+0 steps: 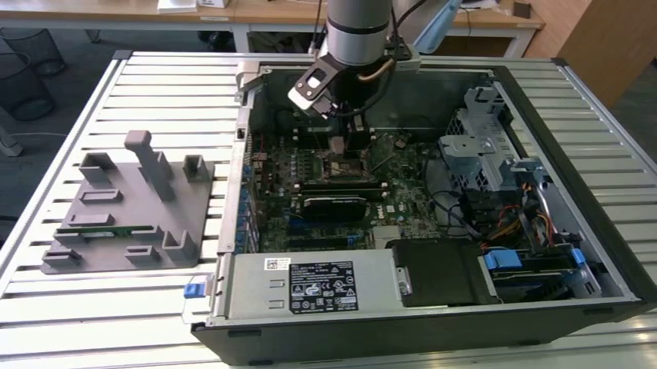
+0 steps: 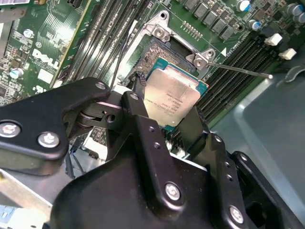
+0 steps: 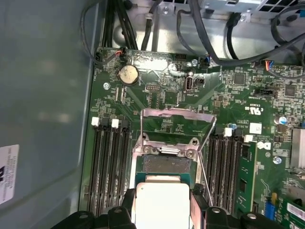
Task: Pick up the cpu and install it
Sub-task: 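Place the cpu into insertion slot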
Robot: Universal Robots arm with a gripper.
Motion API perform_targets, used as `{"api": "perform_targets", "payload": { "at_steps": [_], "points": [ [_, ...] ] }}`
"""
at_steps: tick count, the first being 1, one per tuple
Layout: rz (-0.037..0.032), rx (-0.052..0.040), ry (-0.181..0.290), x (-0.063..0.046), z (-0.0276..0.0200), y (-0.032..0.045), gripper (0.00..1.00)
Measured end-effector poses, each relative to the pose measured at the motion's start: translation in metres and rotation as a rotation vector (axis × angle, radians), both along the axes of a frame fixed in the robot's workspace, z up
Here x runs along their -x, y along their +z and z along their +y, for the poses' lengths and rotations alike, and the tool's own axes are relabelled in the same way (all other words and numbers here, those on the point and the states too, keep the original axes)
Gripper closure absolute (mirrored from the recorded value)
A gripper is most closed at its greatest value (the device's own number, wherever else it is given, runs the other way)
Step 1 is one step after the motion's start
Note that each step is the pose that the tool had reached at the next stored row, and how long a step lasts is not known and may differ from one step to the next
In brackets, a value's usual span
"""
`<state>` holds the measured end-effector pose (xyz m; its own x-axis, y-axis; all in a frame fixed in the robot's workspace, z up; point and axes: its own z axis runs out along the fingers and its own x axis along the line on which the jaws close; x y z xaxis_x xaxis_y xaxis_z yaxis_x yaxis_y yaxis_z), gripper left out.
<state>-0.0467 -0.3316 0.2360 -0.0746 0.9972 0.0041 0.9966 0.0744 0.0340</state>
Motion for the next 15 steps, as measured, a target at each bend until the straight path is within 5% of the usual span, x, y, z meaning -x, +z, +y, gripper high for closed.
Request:
{"api": "perform_targets", "payload": {
  "at_steps": [15],
  "points": [
    [-0.0001, -0.0007, -0.02, -0.004, -0.0003, -0.0198, 0.47]
  ]
}}
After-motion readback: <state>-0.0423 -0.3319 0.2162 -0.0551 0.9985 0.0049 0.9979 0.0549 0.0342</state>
